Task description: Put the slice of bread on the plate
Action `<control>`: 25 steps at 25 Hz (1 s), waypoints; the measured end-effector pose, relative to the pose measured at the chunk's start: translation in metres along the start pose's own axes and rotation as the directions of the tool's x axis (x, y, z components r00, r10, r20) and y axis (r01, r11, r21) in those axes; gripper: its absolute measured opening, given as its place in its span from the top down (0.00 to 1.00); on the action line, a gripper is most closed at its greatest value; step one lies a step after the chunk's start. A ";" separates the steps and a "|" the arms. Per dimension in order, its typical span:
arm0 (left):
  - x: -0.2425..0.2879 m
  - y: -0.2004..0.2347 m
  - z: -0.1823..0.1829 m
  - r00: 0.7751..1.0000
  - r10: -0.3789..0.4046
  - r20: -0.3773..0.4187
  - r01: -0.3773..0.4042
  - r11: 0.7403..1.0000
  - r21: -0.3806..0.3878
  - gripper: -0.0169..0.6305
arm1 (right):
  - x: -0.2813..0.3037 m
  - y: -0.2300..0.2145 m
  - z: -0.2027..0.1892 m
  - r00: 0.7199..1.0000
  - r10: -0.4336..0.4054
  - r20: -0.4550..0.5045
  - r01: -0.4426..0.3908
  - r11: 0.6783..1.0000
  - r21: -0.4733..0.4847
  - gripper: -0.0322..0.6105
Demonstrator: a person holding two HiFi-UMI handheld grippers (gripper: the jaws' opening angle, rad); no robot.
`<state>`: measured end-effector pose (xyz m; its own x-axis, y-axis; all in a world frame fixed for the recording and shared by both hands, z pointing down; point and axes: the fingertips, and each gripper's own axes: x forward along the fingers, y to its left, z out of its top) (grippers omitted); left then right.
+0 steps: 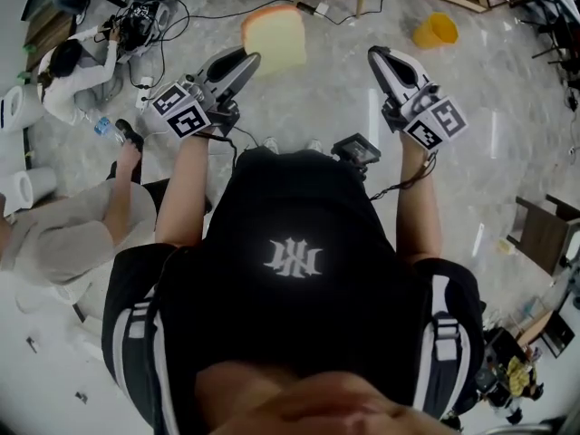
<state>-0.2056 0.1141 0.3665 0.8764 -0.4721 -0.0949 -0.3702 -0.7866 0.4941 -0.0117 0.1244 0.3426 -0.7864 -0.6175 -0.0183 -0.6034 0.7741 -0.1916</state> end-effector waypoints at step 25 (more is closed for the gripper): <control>0.045 -0.050 -0.041 0.999 0.026 -0.037 -0.025 0.999 0.027 0.82 | -0.067 -0.014 -0.007 0.998 0.051 0.028 -0.052 0.998 0.039 0.94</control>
<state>-0.1354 0.1490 0.3725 0.8772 -0.4776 -0.0504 -0.4001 -0.7849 0.4731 0.0484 0.1560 0.3532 -0.8119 -0.5812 -0.0549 -0.5564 0.7988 -0.2288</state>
